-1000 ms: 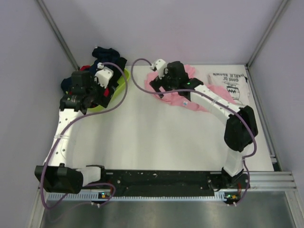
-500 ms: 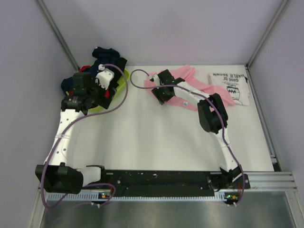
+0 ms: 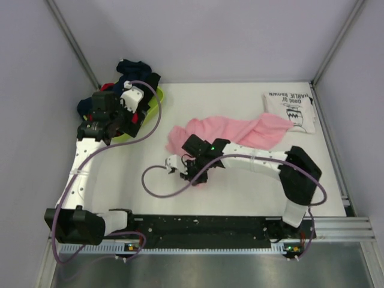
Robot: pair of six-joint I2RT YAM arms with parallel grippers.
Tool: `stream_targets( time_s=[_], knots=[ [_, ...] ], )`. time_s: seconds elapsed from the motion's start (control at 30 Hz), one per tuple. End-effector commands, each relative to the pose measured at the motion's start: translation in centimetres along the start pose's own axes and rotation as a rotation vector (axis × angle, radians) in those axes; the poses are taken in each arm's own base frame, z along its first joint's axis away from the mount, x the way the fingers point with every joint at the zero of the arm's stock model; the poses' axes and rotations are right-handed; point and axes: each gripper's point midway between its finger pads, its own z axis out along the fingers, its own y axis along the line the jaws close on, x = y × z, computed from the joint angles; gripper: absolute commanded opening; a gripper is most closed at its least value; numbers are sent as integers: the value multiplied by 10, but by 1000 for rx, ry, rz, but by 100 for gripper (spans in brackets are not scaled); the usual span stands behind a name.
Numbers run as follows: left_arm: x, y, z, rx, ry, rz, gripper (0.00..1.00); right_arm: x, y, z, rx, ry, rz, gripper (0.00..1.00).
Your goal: Fold and stack the t-shirts
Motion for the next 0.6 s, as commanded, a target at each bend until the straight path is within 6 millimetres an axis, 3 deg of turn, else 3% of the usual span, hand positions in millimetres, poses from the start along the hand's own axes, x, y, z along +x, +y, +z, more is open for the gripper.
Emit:
stream_targets(
  time_s=[0.0, 0.07, 0.1, 0.13, 0.23, 0.27, 0.33, 0.4, 0.47, 0.53, 0.57],
  knots=[
    [-15, 8, 3, -19, -50, 14, 99, 38, 46, -48, -12, 39, 48, 3],
    [-17, 4, 8, 11, -56, 16, 99, 71, 38, -62, 114, 138, 74, 11],
    [-16, 0, 10, 37, -55, 24, 99, 81, 29, -73, 205, 173, 88, 27],
    [-19, -6, 10, 75, -67, 39, 99, 82, 17, -85, 292, 178, 115, 50],
    [-26, -32, 8, 205, -107, 52, 99, 63, -15, -133, 460, 17, 333, 72],
    [-29, -42, 6, 243, -125, 63, 99, 55, -22, -149, 458, -88, 433, 98],
    [-33, -71, 6, 328, -139, 98, 95, 56, -46, -182, 529, -292, 666, 98],
    [-30, -115, 6, 440, -124, 199, 83, 99, -78, -204, 693, -370, 928, 98],
    [-23, -176, 0, 587, -120, 350, 75, 153, -93, -213, 847, -350, 1180, 96],
    [-7, -232, -11, 743, -120, 501, 78, 192, -99, -208, 931, -305, 1296, 95],
    [3, -256, -17, 815, -122, 566, 87, 207, -102, -206, 970, -289, 1344, 95]
  ],
)
